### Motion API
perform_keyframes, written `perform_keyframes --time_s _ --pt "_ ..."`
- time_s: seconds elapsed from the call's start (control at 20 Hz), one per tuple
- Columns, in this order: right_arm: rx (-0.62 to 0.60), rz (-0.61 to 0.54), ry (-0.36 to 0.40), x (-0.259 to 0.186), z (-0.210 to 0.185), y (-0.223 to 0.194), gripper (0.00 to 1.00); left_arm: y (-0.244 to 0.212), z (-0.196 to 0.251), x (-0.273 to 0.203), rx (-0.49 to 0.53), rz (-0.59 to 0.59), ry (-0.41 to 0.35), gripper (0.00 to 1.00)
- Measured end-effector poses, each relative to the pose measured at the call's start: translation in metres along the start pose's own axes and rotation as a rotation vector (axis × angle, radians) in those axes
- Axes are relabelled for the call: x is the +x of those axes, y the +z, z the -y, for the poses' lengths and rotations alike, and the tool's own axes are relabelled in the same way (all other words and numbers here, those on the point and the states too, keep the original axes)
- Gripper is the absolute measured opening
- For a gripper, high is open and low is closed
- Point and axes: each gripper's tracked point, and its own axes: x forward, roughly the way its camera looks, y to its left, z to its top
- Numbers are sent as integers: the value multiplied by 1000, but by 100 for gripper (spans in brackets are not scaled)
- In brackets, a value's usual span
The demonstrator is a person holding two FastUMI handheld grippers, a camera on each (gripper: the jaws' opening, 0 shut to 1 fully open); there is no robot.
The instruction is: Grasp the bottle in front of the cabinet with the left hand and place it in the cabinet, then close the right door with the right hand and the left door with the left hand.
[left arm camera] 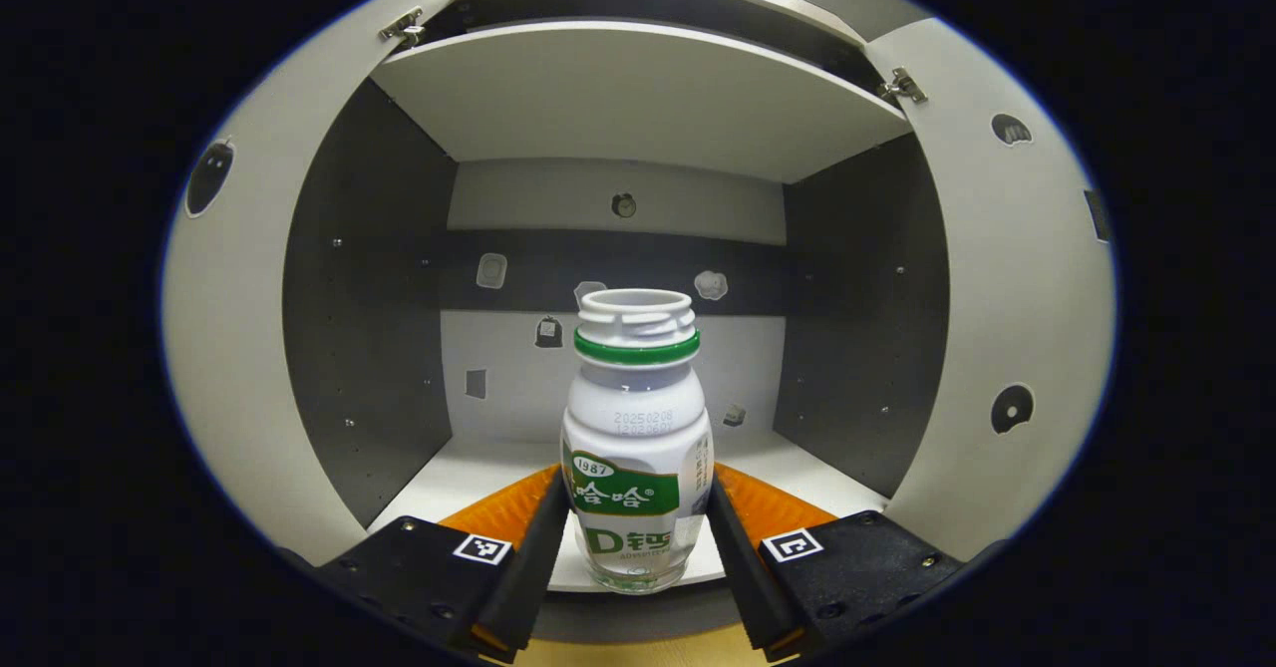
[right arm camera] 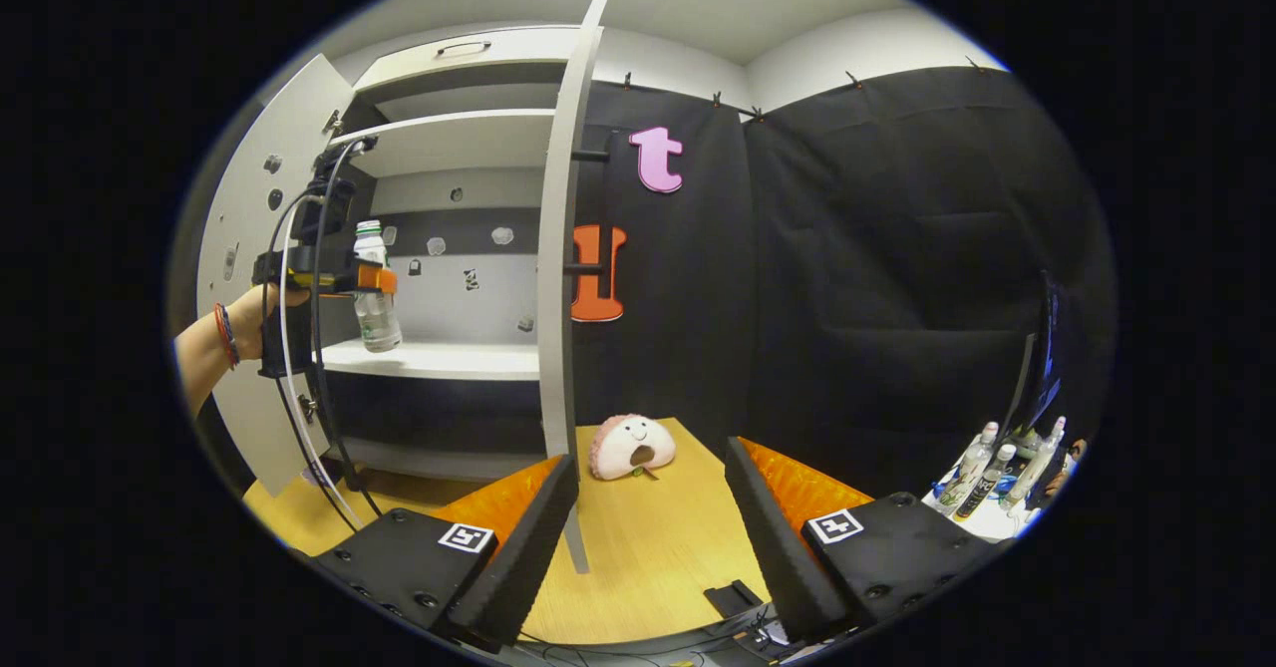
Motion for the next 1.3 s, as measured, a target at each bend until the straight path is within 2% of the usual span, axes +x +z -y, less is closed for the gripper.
perform_keyframes --time_s 0.2,0.35,0.75,0.9,1.3 --pt "-3 0 -34 7 8 3 98 -15 -9 34 -63 -69 -6 77" --pt "-19 -19 -50 11 10 1 98 -28 -9 50 -59 -130 -19 77" --pt "-24 -46 -42 22 4 6 98 -27 -8 57 -7 -163 3 80" --pt "-23 -53 -30 27 -1 8 98 -26 -8 56 -12 -155 -3 96" --pt "-38 -54 3 38 -3 8 98 -2 -10 -10 -122 -83 34 95"
